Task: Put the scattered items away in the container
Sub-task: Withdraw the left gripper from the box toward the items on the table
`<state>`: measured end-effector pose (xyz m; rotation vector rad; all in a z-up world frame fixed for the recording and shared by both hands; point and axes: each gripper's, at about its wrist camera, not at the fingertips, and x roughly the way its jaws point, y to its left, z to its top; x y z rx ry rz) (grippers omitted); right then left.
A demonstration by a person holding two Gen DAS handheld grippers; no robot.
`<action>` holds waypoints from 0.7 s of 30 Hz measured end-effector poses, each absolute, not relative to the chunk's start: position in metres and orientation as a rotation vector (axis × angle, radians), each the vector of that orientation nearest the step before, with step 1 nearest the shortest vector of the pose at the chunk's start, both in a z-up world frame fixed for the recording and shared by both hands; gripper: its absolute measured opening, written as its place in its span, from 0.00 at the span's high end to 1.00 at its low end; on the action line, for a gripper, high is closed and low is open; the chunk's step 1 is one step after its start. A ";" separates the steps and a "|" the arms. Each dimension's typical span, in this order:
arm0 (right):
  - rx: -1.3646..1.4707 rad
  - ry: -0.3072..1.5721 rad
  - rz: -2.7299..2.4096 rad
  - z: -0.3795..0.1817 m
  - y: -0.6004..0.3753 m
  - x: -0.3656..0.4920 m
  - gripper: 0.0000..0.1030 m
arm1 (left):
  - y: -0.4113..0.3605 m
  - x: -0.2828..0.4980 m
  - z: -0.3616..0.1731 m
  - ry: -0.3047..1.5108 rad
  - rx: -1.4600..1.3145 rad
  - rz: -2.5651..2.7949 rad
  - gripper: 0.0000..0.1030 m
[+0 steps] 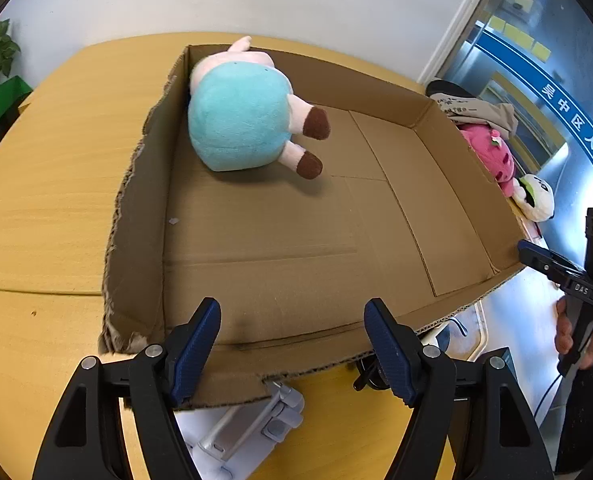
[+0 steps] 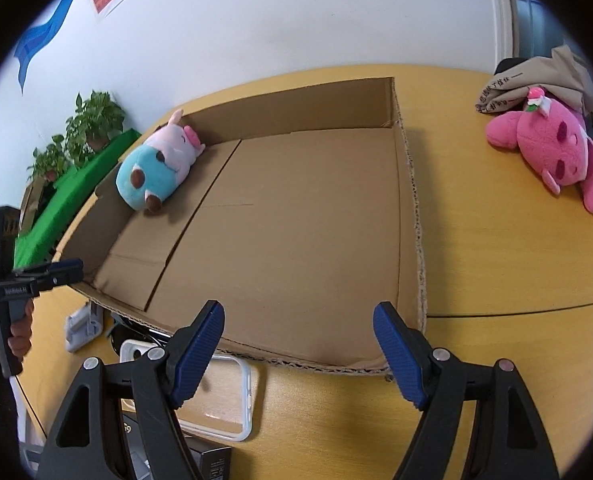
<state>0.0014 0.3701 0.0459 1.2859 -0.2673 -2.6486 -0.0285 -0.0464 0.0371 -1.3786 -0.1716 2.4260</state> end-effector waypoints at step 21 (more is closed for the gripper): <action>0.970 -0.081 -2.830 0.115 0.301 0.085 0.24 | 0.060 0.105 0.151 0.070 -0.715 2.672 0.00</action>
